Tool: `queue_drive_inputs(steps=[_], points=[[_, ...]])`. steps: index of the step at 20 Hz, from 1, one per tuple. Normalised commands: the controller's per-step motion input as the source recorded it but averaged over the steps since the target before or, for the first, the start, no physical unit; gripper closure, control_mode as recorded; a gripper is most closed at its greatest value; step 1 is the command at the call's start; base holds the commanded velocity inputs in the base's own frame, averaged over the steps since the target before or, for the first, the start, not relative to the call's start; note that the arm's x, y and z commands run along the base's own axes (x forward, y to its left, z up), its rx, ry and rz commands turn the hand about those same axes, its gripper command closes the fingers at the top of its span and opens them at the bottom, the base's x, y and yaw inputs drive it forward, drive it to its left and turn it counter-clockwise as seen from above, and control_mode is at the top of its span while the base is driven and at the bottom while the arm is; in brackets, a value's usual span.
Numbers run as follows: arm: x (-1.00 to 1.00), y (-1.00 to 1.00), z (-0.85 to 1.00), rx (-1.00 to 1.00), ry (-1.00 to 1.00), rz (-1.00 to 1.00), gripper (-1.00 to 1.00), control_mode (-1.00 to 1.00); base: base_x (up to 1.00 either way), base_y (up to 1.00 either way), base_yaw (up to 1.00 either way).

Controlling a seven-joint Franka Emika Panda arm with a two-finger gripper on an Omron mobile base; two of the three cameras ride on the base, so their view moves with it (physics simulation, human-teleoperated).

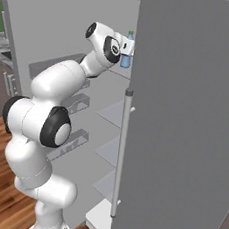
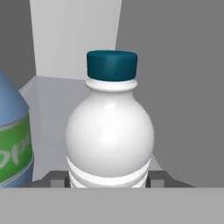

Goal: Take the bottled waters from the counter and place them in the freezer to freeze. Close the freezer door after placing the bottles.

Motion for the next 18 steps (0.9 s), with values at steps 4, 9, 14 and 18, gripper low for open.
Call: queue_drive_inputs(steps=[4, 9, 14, 18], points=[[0.0, 0.0, 0.0, 0.0, 0.0, 0.0, -1.0, -1.0, 0.0, 0.0, 0.0], [-0.02, 0.0, 0.0, 0.0, 0.0, 0.0, -1.0, -1.0, 0.0, 0.0, 0.0], [-0.26, 0.07, 0.0, 0.0, -0.02, 0.0, -1.0, -1.0, 0.0, 0.0, 0.0], [-0.48, 0.12, 0.0, -0.01, -0.07, 0.0, -1.0, -1.0, 0.0, 0.0, 0.0]])
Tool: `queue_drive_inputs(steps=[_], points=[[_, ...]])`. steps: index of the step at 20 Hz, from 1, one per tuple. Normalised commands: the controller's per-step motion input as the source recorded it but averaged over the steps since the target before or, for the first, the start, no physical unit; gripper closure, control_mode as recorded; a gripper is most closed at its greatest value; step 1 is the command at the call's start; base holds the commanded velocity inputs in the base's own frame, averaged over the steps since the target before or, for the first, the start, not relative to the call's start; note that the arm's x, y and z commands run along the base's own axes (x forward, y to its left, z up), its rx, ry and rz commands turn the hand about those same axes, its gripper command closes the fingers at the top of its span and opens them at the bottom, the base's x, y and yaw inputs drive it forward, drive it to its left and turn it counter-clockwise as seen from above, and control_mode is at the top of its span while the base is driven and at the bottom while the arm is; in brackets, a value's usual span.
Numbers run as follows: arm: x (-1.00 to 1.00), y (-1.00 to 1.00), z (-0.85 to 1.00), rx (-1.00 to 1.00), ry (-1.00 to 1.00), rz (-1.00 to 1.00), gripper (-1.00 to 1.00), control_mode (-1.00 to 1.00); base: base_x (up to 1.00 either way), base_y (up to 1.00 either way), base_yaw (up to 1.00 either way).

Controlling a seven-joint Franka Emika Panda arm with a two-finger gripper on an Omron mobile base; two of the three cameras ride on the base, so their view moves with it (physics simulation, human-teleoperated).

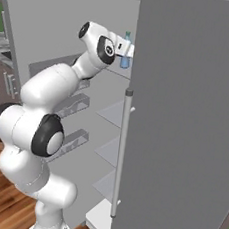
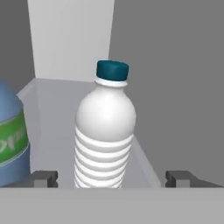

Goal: Take the bottled waters from the counter and place them in the freezer to freeze. Close the freezer door after placing the bottles.

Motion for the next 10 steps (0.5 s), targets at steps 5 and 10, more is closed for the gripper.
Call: queue_drive_inputs(steps=[5, 10], points=[[-0.84, 0.21, 0.0, -0.02, -0.12, 0.0, -1.0, -1.0, 0.0, 0.0, 0.0], [-1.0, 0.42, 0.0, -0.06, -0.18, 0.0, -1.0, -1.0, 0.0, 0.0, 0.0]])
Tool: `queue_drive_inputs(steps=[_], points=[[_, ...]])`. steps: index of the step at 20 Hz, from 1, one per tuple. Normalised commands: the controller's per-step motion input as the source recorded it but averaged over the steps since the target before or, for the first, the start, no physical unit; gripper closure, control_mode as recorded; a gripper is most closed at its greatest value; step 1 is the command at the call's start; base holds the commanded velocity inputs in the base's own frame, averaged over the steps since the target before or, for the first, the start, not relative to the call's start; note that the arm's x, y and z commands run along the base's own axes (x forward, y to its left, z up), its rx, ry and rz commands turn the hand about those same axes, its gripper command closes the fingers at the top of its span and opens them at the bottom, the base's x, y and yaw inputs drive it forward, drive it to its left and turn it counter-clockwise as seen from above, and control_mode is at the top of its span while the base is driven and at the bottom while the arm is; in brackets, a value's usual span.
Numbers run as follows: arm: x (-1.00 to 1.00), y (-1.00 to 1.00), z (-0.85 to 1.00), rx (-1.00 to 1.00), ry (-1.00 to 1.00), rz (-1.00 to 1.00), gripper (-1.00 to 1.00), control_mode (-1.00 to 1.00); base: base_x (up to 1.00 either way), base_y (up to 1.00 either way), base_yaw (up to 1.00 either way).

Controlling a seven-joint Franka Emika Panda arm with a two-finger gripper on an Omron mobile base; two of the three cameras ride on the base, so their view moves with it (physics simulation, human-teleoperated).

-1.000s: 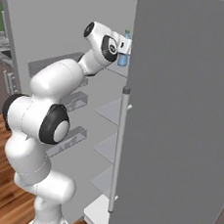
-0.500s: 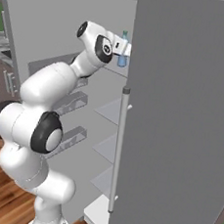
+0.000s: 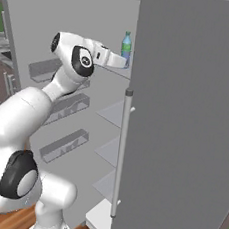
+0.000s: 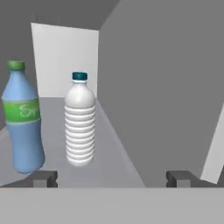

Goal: Take the bottled waters from the counter and place them in the freezer to freeze. Close the freezer door after placing the bottles.

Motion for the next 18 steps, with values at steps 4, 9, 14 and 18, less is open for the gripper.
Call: queue_drive_inputs(steps=[4, 9, 14, 18], points=[[-1.0, 0.56, 0.0, -0.06, -0.19, 0.0, -1.0, -1.0, 0.0, 0.0, 0.0], [-1.0, 0.53, 0.0, -0.02, -0.19, -0.02, -1.0, -1.0, 0.0, 0.0, 0.0], [-1.0, 0.21, 0.0, 0.11, 0.0, -0.05, -1.0, -1.0, 0.0, 0.0, 0.0], [-1.0, 0.06, 0.0, 0.38, 0.28, -0.04, -1.0, -1.0, 0.0, 0.0, 0.0]])
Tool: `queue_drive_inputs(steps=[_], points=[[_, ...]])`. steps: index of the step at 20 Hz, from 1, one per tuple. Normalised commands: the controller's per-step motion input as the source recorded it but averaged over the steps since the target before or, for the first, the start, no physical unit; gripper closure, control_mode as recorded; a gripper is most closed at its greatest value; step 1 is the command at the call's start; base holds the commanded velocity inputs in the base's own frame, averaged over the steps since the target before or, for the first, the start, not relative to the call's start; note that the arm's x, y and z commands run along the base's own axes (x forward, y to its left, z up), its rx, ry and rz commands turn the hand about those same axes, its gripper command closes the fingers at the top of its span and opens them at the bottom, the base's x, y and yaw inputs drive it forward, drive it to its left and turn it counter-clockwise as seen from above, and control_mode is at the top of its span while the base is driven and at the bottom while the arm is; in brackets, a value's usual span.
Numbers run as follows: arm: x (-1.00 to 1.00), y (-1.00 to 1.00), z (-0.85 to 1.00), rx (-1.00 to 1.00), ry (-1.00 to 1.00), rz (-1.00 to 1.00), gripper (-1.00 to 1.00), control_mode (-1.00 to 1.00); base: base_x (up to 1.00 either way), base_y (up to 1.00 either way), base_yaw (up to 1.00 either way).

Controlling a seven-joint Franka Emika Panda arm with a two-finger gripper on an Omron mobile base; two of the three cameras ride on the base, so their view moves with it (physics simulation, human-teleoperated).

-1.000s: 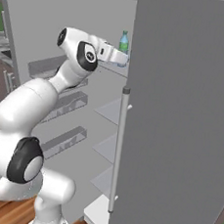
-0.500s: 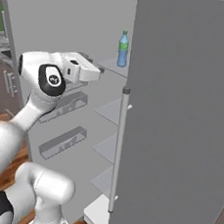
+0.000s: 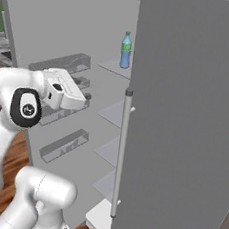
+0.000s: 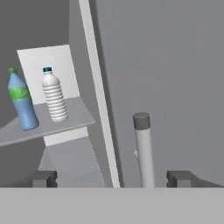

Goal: Take the bottled waters from the counter and place them in the freezer to freeze. Close the freezer door after placing the bottles.

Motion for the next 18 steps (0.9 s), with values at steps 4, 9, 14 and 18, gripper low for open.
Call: queue_drive_inputs(steps=[4, 9, 14, 18], points=[[-1.0, 0.0, -0.14, 0.42, 0.31, -0.05, -1.0, -1.0, 0.0, 0.0, 0.0], [-0.94, 0.0, -0.43, 0.3, 0.28, -0.02, -1.0, -1.0, 0.0, 0.0, 0.0], [-0.09, 0.0, -0.04, 0.03, 0.03, 0.0, -1.0, -1.0, 0.0, 0.0, 0.0], [-0.35, 0.18, -0.04, 0.0, 0.0, 0.0, -1.0, -1.0, 0.0, 0.0, 0.0]])
